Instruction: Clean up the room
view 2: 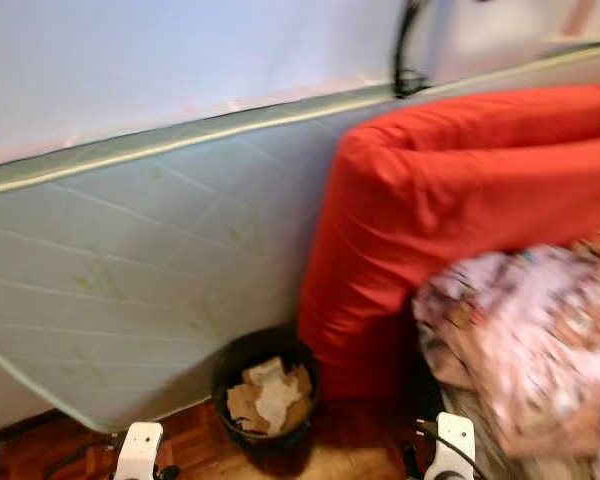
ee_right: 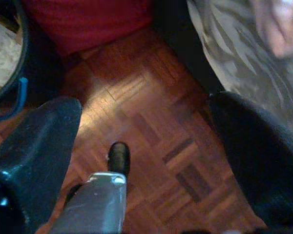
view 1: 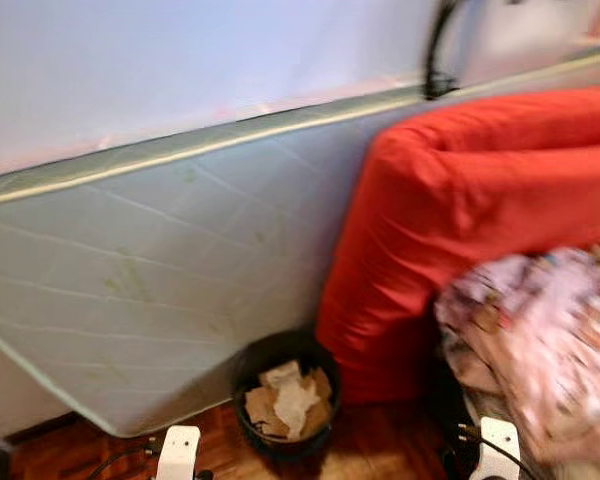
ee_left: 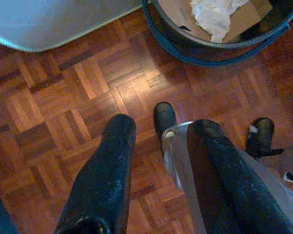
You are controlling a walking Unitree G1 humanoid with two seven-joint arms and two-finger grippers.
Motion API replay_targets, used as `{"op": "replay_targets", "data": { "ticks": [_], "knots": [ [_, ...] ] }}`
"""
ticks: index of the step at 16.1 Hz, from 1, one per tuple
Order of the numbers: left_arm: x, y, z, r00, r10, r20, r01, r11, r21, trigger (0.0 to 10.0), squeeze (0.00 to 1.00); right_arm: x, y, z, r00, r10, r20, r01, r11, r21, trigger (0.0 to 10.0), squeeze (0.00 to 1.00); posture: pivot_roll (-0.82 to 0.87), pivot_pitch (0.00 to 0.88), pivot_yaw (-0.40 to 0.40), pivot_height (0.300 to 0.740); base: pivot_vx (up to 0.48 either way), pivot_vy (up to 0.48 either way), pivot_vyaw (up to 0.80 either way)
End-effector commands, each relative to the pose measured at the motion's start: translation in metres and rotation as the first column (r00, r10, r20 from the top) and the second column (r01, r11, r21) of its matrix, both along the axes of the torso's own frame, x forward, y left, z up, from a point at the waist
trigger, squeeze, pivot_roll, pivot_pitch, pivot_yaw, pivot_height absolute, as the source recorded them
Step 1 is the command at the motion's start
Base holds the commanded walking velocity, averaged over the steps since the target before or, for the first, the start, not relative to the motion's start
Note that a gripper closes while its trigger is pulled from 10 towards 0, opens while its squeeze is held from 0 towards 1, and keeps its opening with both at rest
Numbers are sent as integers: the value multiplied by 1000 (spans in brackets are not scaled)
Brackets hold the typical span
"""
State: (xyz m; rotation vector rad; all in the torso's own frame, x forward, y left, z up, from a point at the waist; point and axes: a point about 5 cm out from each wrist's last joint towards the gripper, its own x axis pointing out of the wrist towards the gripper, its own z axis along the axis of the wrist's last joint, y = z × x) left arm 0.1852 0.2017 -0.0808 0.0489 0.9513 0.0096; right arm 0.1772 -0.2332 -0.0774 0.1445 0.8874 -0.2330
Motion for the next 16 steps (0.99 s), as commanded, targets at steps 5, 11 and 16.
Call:
{"op": "replay_targets", "data": {
  "ticks": [5, 11, 16],
  "knots": [
    [-2, 2, 0, 1000, 3, -4, -3, 1000, 9, 10000, 0, -2, 0, -1, 1000, 13, -9, -13, 1000, -9, 10000, 0, -54, 0, 18, 740, 0, 0, 0],
    [-2, 2, 0, 1000, 3, -2, -3, 1000, 4, 10000, 0, -2, 0, -1, 1000, 5, -10, -5, 1000, -4, 10000, 0, -55, 0, 18, 740, 0, 0, 0],
    [0, 2, 1, 1000, -15, 10, 15, 1000, 9, 10000, 0, -2, 0, -1, 1000, 10, -18, -10, 1000, -2, 10000, 0, -51, 0, 18, 740, 0, 0, -772]
  ]
}}
